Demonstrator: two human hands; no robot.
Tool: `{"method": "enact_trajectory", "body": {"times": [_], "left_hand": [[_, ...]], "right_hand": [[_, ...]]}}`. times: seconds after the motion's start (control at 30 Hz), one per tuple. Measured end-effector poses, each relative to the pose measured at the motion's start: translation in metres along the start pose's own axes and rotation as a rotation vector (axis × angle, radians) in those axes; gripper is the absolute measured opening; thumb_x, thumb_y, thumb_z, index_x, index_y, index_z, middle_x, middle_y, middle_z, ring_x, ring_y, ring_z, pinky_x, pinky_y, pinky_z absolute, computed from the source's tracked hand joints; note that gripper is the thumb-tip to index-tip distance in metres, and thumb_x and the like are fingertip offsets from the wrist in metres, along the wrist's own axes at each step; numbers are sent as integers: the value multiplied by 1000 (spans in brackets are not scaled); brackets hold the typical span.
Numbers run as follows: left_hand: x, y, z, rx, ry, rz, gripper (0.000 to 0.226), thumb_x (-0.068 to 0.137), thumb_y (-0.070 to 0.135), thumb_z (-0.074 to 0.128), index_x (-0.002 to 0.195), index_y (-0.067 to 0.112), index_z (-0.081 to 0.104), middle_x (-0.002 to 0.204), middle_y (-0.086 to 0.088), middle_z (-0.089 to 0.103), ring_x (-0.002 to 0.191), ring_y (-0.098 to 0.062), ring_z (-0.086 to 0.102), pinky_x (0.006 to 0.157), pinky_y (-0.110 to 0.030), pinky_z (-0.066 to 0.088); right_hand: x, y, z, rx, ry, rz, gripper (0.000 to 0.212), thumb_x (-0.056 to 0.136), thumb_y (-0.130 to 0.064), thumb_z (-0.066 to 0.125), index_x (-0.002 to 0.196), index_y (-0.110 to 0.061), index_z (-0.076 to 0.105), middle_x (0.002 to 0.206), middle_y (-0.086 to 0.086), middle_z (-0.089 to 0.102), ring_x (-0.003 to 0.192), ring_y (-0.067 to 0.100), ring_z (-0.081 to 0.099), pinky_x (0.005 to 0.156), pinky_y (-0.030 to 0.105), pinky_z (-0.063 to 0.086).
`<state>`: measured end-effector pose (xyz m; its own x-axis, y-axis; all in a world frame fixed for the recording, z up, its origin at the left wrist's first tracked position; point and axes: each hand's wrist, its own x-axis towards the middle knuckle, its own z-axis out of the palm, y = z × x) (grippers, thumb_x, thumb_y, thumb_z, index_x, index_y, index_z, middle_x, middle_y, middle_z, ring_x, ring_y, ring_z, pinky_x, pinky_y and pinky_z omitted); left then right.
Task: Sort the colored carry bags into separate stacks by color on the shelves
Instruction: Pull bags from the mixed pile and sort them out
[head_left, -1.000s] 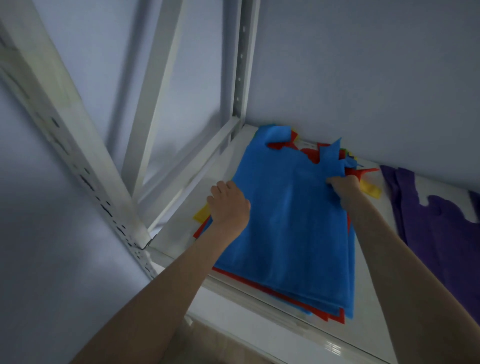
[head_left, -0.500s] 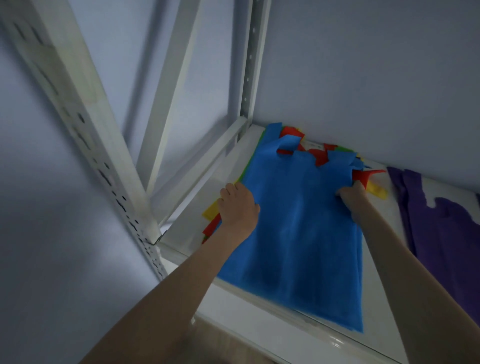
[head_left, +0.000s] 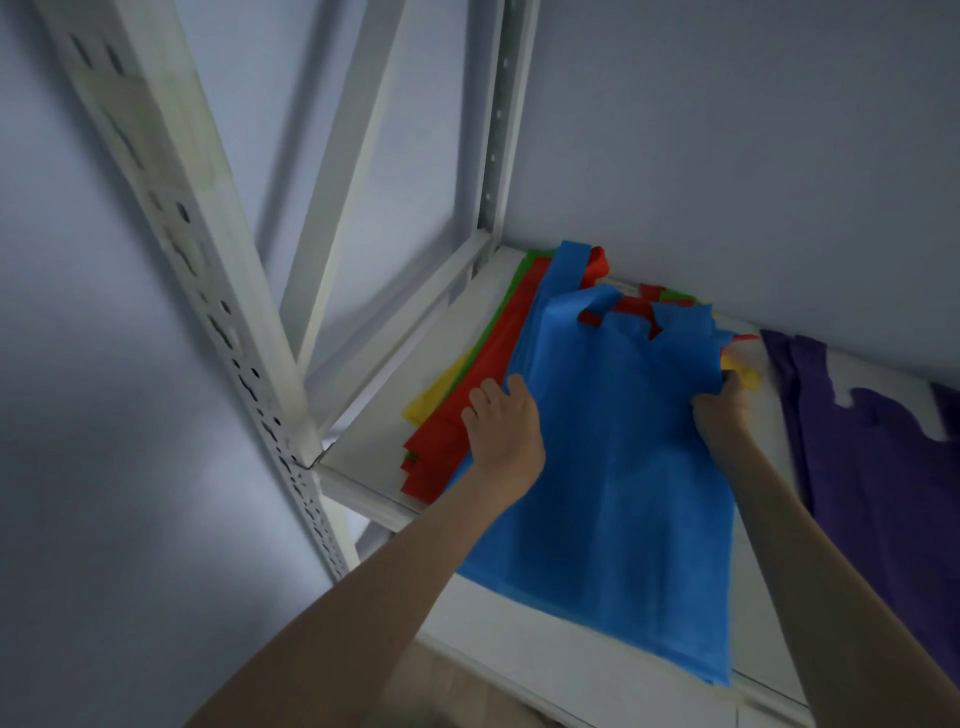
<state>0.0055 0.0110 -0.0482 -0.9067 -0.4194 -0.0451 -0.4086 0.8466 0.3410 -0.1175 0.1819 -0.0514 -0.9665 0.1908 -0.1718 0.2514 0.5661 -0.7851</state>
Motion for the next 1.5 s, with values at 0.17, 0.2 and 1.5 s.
{"method": "enact_trajectory", "body": {"times": [0.17, 0.2, 1.5], "left_hand": [[-9, 8, -3, -50, -65, -146, 51, 92, 35, 54, 129, 3, 38, 133, -17, 42, 126, -32, 39, 102, -40, 33], [-12, 9, -2, -40, -74, -157, 52, 93, 37, 52, 129, 1, 39, 134, -17, 42, 127, -32, 38, 103, -40, 33], [-123, 261, 50, -473, -318, 213, 25, 94, 14, 49, 113, 2, 39, 104, -15, 57, 88, -31, 59, 68, -31, 41]], "right_hand": [[-11, 13, -16, 46, -17, -23, 45, 90, 2, 36, 135, -5, 34, 97, 9, 51, 71, 20, 46, 59, 32, 39], [-14, 16, -19, 54, -19, -26, 45, 90, 1, 37, 134, -4, 34, 107, 13, 52, 79, 23, 47, 65, 35, 41], [-9, 136, -281, -101, 140, -15, 46, 91, -6, 41, 136, -1, 36, 132, 21, 49, 119, 36, 49, 85, 37, 43]]}}
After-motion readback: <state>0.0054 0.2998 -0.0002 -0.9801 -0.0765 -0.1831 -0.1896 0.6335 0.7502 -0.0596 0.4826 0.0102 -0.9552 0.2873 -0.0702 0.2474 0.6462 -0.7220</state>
